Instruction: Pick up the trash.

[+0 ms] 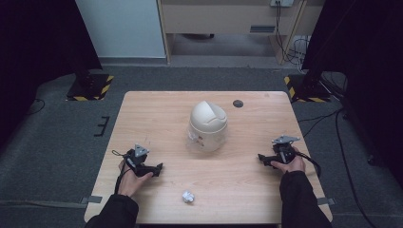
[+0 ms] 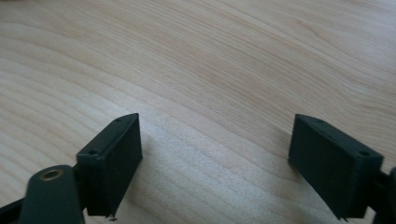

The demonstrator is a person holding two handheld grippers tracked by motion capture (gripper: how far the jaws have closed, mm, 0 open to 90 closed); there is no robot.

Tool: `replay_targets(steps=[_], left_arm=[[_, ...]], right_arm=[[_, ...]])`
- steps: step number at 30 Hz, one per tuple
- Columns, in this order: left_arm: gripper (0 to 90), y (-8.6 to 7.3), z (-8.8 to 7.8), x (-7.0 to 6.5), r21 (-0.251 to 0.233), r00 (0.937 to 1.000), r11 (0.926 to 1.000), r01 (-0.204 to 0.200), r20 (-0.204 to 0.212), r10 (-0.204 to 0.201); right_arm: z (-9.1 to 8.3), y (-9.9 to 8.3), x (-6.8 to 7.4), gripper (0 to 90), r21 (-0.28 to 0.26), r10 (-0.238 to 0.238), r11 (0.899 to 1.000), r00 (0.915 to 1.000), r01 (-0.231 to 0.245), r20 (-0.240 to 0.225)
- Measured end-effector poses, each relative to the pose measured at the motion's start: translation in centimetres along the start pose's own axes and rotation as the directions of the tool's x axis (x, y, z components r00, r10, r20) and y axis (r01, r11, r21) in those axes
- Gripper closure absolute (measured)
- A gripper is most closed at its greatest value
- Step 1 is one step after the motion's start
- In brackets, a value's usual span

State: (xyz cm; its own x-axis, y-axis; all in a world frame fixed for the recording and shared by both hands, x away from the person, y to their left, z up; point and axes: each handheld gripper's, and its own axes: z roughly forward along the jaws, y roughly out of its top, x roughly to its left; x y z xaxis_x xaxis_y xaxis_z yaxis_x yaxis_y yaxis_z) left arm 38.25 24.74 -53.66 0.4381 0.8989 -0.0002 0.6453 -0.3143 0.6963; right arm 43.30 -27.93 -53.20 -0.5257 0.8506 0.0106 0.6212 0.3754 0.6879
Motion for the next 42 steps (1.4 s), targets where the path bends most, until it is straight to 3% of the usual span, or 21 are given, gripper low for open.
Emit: replay_targets(steps=[4, 17, 22, 35, 42], left_arm=[[0.0, 0.0, 0.0, 0.0, 0.0, 1.0, 1.0, 0.0, 0.0, 0.0], [0.0, 0.0, 0.0, 0.0, 0.0, 1.0, 1.0, 0.0, 0.0, 0.0], [0.0, 0.0, 0.0, 0.0, 0.0, 1.0, 1.0, 0.0, 0.0, 0.0], [0.0, 0.0, 0.0, 0.0, 0.0, 1.0, 1.0, 0.0, 0.0, 0.0], [0.0, 0.0, 0.0, 0.0, 0.0, 1.0, 1.0, -0.001, 0.0, 0.001]], right_arm=[[-0.4, 0.4, 0.0, 19.0, -0.027, -0.02, 0.999, 0.9996, 0.02, -0.018], [-1.9, 1.6, 0.0, 18.1, -0.13, -0.009, 0.991, 0.9997, 0.006, -0.024], [-2.7, 2.2, 0.0, 17.8, -0.184, 0.0, 0.983, 0.9995, -0.006, -0.03], [-4.2, 4.0, 0.2, 17.3, -0.249, -0.015, 0.968, 0.9992, 0.006, -0.037], [-5.0, 5.6, 0.3, 17.2, -0.295, -0.033, 0.955, 0.9983, 0.017, -0.049]])
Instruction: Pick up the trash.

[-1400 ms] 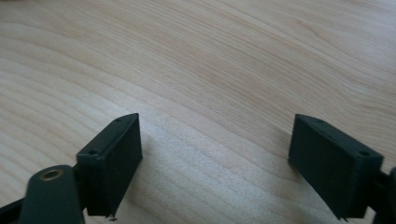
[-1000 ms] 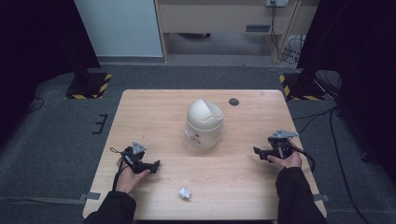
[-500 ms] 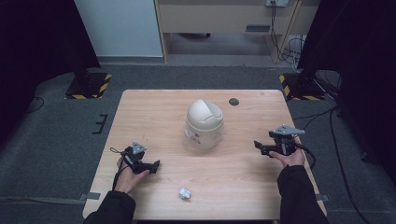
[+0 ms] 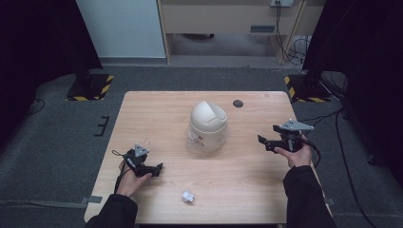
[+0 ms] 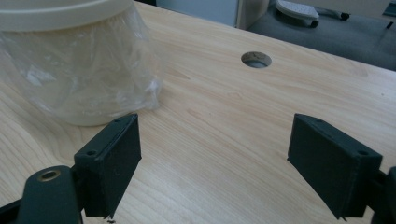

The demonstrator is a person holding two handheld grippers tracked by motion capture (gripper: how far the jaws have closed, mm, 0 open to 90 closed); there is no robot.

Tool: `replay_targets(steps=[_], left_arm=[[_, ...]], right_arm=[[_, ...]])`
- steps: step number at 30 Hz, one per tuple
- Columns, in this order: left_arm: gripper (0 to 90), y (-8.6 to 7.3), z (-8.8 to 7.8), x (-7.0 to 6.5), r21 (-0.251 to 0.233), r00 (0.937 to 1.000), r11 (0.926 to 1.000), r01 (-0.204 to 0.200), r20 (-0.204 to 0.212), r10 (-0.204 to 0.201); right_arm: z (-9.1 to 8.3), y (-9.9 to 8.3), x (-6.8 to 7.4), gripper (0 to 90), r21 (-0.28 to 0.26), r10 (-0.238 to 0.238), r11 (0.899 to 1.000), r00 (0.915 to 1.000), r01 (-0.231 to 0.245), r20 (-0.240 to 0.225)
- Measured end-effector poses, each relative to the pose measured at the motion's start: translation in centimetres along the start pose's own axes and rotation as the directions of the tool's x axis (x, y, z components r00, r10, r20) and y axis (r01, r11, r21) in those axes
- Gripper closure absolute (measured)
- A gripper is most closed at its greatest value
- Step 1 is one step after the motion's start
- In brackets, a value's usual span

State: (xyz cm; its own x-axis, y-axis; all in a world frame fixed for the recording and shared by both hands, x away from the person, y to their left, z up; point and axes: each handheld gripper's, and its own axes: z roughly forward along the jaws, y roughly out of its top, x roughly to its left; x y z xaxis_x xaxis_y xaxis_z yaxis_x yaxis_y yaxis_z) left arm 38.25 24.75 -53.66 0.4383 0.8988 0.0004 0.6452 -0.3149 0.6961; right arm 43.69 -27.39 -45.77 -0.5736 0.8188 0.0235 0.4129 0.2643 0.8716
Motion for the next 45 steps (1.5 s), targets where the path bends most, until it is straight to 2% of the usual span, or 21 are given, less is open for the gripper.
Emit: replay_targets(steps=[5, 17, 25, 32, 40, 45], left_arm=[[0.0, 0.0, 0.0, 0.0, 0.0, 1.0, 1.0, 0.0, 0.0, 0.0], [0.0, 0.0, 0.0, 0.0, 0.0, 1.0, 1.0, 0.0, 0.0, 0.0], [0.0, 0.0, 0.0, 0.0, 0.0, 1.0, 1.0, 0.0, 0.0, 0.0], [0.0, 0.0, 0.0, 0.0, -0.001, 1.0, 1.0, 0.001, 0.0, -0.001], [0.0, 0.0, 0.0, 0.0, -0.001, 1.0, 1.0, 0.001, 0.0, -0.001], [0.0, 0.0, 0.0, 0.0, -0.001, 1.0, 1.0, 0.001, 0.0, -0.001]], right_arm=[[0.0, 0.7, 0.2, 17.2, -0.01, -0.02, 1.0, 0.9998, 0.02, -0.009], [-0.3, 3.0, 0.4, 17.2, -0.082, -0.048, 0.996, 0.998, 0.045, -0.041], [0.0, 5.2, 1.3, 17.0, -0.138, -0.092, 0.987, 0.9925, 0.08, -0.081], [0.3, 6.9, 1.9, 16.9, -0.154, -0.126, 0.982, 0.9864, 0.109, -0.105], [0.2, 8.6, 2.1, 16.9, -0.196, -0.123, 0.976, 0.985, 0.097, -0.121], [0.6, 9.7, 2.5, 16.8, -0.203, -0.138, 0.973, 0.9812, 0.109, -0.135]])
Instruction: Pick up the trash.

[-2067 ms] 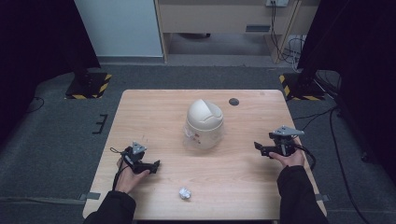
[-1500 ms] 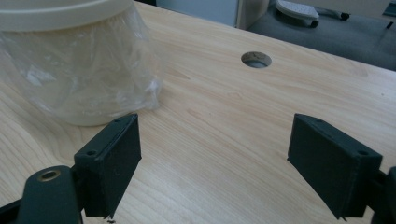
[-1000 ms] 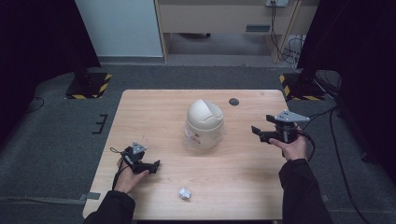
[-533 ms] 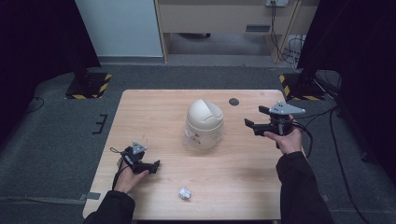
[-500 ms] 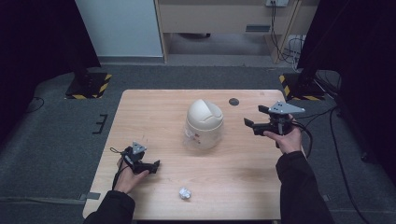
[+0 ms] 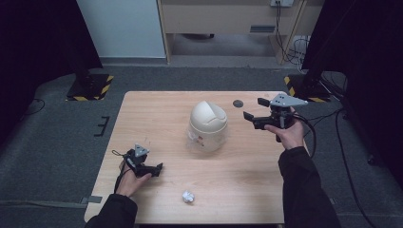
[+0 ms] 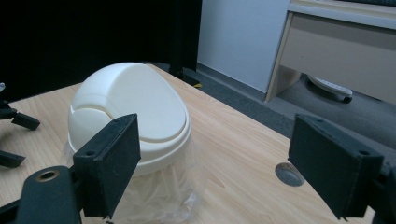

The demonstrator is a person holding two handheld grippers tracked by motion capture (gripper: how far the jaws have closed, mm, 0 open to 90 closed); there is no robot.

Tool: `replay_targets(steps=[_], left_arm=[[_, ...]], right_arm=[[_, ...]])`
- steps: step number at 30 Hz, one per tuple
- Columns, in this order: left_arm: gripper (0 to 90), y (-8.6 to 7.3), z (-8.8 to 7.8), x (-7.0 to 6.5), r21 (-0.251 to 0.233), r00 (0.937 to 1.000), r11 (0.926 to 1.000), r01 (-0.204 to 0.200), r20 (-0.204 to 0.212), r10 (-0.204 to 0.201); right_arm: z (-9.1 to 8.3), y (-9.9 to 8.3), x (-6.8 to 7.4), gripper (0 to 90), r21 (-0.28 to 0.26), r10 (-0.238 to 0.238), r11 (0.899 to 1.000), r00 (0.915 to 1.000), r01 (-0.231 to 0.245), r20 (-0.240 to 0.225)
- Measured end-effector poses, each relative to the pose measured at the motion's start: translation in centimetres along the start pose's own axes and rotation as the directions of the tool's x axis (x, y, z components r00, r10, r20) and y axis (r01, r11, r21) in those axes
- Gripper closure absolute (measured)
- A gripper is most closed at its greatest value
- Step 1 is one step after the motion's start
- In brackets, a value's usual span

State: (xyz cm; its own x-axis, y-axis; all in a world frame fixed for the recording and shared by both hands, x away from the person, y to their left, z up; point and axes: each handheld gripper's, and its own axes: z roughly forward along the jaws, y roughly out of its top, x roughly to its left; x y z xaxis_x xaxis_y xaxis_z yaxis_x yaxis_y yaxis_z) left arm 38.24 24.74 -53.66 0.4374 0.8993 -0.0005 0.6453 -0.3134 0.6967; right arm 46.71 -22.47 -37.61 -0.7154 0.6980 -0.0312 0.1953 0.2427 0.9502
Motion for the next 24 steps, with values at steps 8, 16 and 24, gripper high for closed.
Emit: replay_targets(steps=[8, 16, 24], left_arm=[[0.0, 0.0, 0.0, 0.0, 0.001, 1.0, 1.0, -0.001, 0.0, 0.001], [0.0, 0.0, 0.0, 0.0, 0.0, 1.0, 1.0, 0.0, 0.0, 0.0], [0.0, 0.0, 0.0, 0.0, 0.0, 1.0, 1.0, 0.0, 0.0, 0.0]], right_arm=[[1.0, 1.9, 0.1, 17.1, -0.009, -0.033, 0.999, 0.9992, 0.032, -0.025], [1.7, 3.2, 0.2, 16.9, -0.031, -0.034, 0.999, 0.9979, 0.032, -0.055], [2.8, 3.6, 0.7, 16.9, -0.025, -0.048, 0.999, 0.9936, 0.046, -0.102]])
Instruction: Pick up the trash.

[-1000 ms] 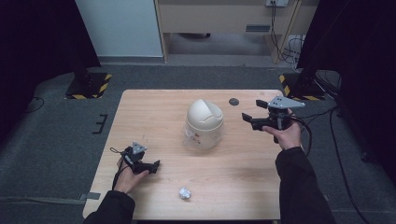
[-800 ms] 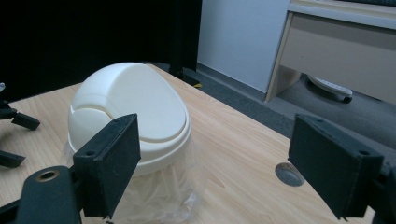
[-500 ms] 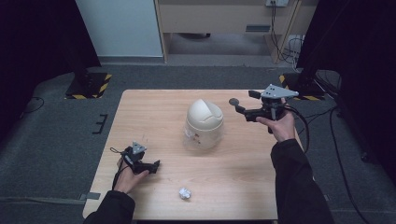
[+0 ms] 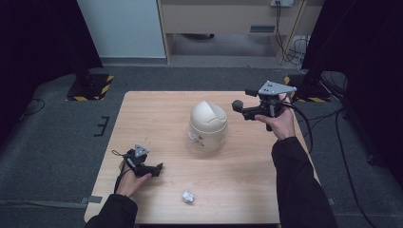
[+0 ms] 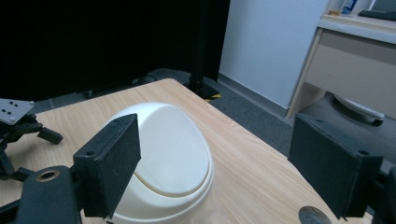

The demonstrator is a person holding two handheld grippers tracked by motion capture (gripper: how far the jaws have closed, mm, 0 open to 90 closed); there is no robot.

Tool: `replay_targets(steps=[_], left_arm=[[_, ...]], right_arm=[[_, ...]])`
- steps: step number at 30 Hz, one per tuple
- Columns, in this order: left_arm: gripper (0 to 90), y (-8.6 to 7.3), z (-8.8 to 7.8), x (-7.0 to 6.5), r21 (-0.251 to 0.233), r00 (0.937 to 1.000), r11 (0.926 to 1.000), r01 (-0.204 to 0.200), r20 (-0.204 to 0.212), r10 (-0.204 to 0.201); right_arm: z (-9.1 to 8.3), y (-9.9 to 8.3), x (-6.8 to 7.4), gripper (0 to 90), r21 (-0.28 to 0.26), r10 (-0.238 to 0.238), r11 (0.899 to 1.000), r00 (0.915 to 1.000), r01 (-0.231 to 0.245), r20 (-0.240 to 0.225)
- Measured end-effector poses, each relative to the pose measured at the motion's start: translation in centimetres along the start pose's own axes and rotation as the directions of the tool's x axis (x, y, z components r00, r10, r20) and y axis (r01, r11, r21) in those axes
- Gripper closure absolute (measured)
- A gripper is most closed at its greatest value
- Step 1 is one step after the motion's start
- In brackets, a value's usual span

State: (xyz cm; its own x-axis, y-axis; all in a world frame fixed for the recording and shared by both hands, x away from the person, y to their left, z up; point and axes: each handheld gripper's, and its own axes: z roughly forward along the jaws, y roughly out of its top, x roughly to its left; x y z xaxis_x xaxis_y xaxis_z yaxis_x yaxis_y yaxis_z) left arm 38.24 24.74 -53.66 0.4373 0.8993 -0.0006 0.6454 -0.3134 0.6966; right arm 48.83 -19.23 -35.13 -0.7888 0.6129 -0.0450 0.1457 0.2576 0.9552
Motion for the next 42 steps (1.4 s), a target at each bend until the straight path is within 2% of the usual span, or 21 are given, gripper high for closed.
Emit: replay_targets(steps=[14, 21, 25, 30, 34, 37, 42], left_arm=[[0.0, 0.0, 0.0, 0.0, 0.0, 1.0, 1.0, 0.0, 0.0, 0.0], [0.0, 0.0, 0.0, 0.0, 0.0, 1.0, 1.0, 0.0, 0.0, 0.0], [0.0, 0.0, 0.0, 0.0, 0.0, 1.0, 1.0, 0.0, 0.0, 0.0], [0.0, 0.0, 0.0, 0.0, 0.0, 1.0, 1.0, 0.0, 0.0, 0.0], [0.0, 0.0, 0.0, 0.0, 0.0, 1.0, 1.0, 0.0, 0.0, 0.0], [0.0, 0.0, 0.0, 0.0, 0.0, 1.0, 1.0, 0.0, 0.0, 0.0], [0.0, 0.0, 0.0, 0.0, 0.0, 1.0, 1.0, 0.0, 0.0, 0.0]], right_arm=[[2.2, -0.1, 0.3, 18.2, -0.008, 0.015, 1.0, 0.9954, -0.016, -0.095], [3.0, 0.6, 0.8, 18.2, -0.003, -0.022, 1.0, 0.992, 0.022, -0.125], [3.4, 0.9, 1.0, 18.0, -0.003, -0.019, 1.0, 0.9909, 0.019, -0.133], [4.1, 0.2, 1.4, 18.8, 0.01, -0.019, 1.0, 0.9878, 0.021, -0.155], [4.6, -0.5, 1.6, 20.4, 0.052, -0.034, 0.998, 0.9853, 0.043, -0.168], [4.9, -1.2, 1.8, 20.5, 0.05, -0.01, 0.999, 0.9833, 0.02, -0.182], [5.3, -2.0, 2.1, 20.4, 0.068, -0.002, 0.998, 0.9812, 0.016, -0.193]])
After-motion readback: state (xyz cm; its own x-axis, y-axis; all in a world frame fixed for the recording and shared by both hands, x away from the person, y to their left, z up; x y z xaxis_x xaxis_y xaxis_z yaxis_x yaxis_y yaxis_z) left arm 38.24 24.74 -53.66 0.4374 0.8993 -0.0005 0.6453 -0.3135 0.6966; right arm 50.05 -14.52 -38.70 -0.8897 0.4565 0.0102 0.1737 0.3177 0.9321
